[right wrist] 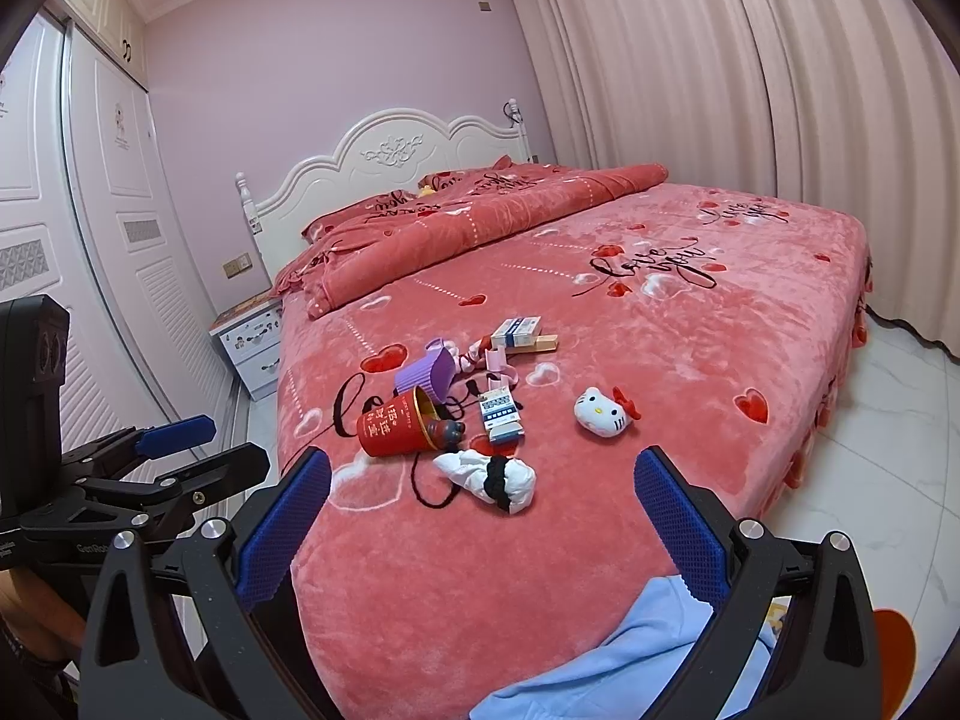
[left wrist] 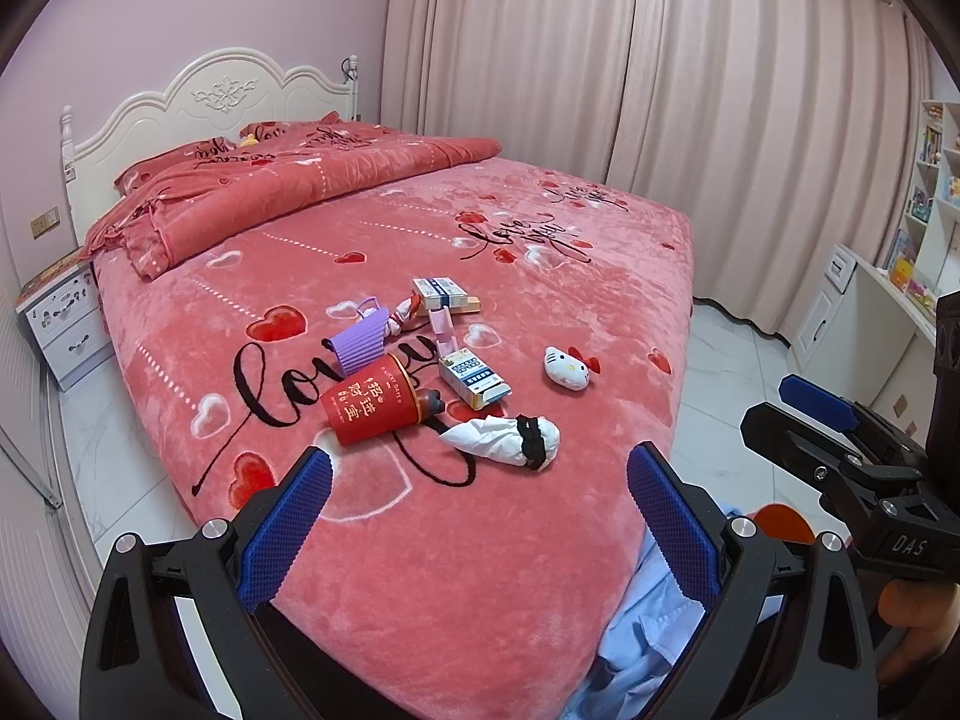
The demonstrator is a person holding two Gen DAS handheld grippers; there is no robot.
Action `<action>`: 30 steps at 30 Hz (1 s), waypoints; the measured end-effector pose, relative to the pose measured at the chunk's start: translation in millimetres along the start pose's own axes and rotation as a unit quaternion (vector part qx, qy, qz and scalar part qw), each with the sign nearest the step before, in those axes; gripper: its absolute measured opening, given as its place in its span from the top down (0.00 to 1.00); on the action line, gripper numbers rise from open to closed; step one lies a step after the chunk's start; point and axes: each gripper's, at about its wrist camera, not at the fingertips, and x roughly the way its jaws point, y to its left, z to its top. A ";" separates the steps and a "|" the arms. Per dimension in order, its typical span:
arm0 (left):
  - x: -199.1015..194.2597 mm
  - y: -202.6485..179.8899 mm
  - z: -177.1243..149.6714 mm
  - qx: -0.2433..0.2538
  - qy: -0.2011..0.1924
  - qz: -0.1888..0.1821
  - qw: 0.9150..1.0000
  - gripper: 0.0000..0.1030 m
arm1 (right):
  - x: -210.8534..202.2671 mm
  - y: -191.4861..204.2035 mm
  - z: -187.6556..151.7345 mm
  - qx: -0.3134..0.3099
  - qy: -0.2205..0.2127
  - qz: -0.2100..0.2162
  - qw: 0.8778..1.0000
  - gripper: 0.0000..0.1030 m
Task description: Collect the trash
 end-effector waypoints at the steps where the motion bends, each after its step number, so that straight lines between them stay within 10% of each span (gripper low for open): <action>1: 0.5 -0.2 -0.4 0.000 0.000 0.000 1.000 0.06 | -0.1 -0.4 0.4 0.000 0.000 0.001 1.000 0.04; 30: 2.9 4.5 -6.0 0.001 0.005 0.001 1.000 0.06 | 8.5 -0.5 -4.2 0.006 0.006 0.006 1.000 0.04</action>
